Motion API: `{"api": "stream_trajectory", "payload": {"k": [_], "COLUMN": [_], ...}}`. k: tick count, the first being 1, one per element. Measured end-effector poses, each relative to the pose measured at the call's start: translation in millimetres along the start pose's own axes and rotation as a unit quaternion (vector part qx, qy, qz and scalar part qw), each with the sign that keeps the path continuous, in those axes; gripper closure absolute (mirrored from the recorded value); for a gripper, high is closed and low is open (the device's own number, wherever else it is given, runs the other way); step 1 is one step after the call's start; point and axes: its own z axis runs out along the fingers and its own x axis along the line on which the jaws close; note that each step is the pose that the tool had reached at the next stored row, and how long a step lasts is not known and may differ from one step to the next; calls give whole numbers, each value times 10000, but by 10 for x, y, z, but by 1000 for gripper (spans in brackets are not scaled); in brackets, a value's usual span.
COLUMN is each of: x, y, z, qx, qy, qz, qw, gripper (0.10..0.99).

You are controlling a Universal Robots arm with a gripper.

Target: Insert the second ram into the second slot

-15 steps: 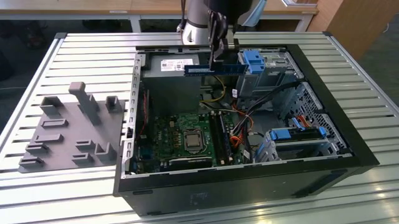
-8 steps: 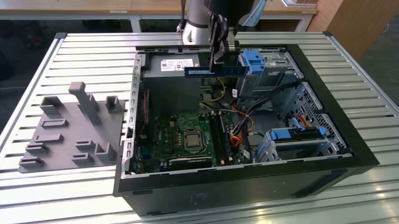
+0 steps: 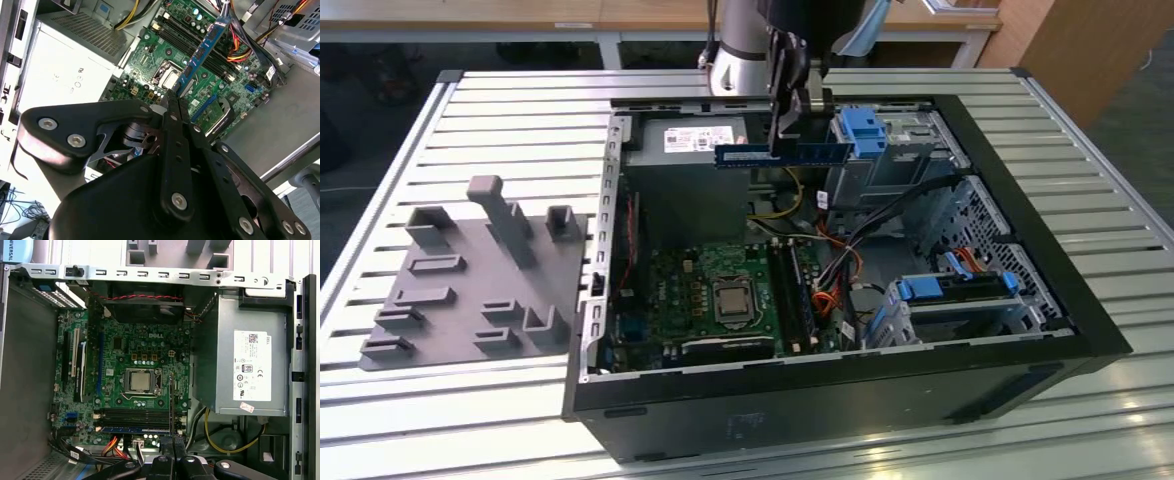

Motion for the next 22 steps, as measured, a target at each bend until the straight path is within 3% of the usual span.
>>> {"api": "stream_trajectory", "payload": {"k": [22], "x": [0], "y": [0], "z": [0], "qx": [4], "qy": [-8], "qz": [207], "qw": [9998], "gripper": [965]}}
